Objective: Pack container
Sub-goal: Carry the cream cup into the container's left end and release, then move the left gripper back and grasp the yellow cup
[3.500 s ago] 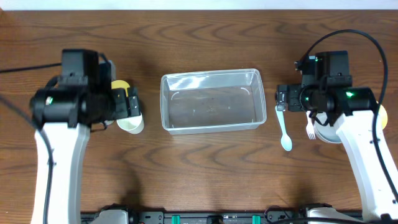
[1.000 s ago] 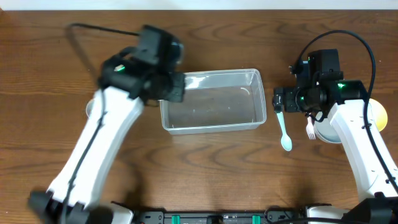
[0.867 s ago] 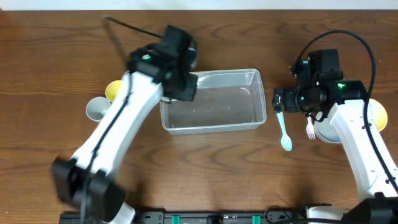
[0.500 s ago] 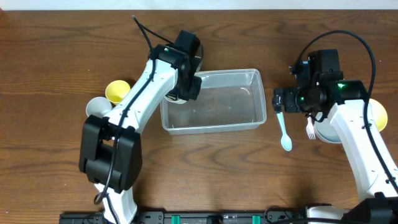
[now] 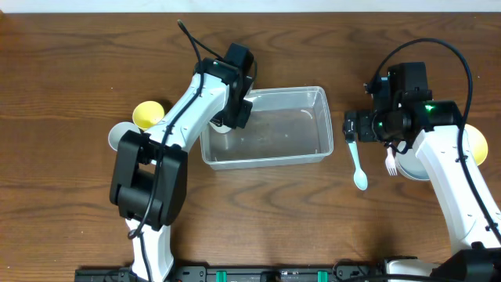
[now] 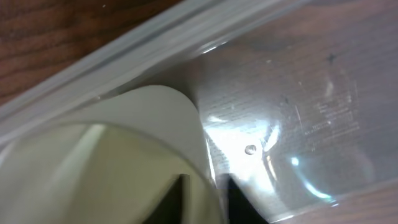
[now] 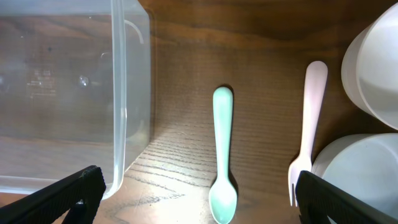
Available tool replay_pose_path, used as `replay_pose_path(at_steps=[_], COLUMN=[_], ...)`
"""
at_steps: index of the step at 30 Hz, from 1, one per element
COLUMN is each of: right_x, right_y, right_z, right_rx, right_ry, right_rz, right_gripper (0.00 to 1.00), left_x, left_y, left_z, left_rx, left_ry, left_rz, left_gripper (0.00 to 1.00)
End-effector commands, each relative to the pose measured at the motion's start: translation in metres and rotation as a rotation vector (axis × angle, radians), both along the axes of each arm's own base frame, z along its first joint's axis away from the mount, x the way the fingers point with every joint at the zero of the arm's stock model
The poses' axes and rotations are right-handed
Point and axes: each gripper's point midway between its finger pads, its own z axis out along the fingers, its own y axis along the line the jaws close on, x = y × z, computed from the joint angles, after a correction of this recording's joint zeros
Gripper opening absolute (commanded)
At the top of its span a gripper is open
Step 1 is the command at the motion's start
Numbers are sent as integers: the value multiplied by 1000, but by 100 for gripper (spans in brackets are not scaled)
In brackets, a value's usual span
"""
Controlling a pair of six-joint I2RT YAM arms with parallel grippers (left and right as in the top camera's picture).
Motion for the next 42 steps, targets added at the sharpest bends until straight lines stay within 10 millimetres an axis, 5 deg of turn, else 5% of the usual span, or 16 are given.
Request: replay_pose_path(at_steps=[1, 7, 13, 17, 21, 27, 37, 42], right_x=[5, 4, 4, 4, 5, 4, 3, 4], right_y=[-2, -2, -3, -3, -3, -3, -3, -3], right_z=[7, 7, 7, 7, 7, 7, 6, 6], right_rx=[5, 4, -3, -3, -2, -2, -3, -3], right_ry=[-20, -15, -17, -18, -19, -18, -14, -14], right_rz=[0, 1, -2, -2, -2, -2, -2, -2], right_gripper=[99, 99, 99, 99, 99, 99, 99, 99], left_x=[1, 0, 2, 2, 4, 15, 23, 14], left_y=[5, 4, 4, 33, 77, 137, 154, 155], left_z=[-3, 12, 115, 189, 214, 168, 41, 3], left_rx=[18, 11, -48, -18, 11, 31, 79, 116], left_ry=[3, -12, -166, -369, -437, -303, 50, 173], left_rz=[3, 3, 4, 56, 175, 410, 473, 468], left_gripper=[52, 56, 61, 66, 67, 67, 67, 66])
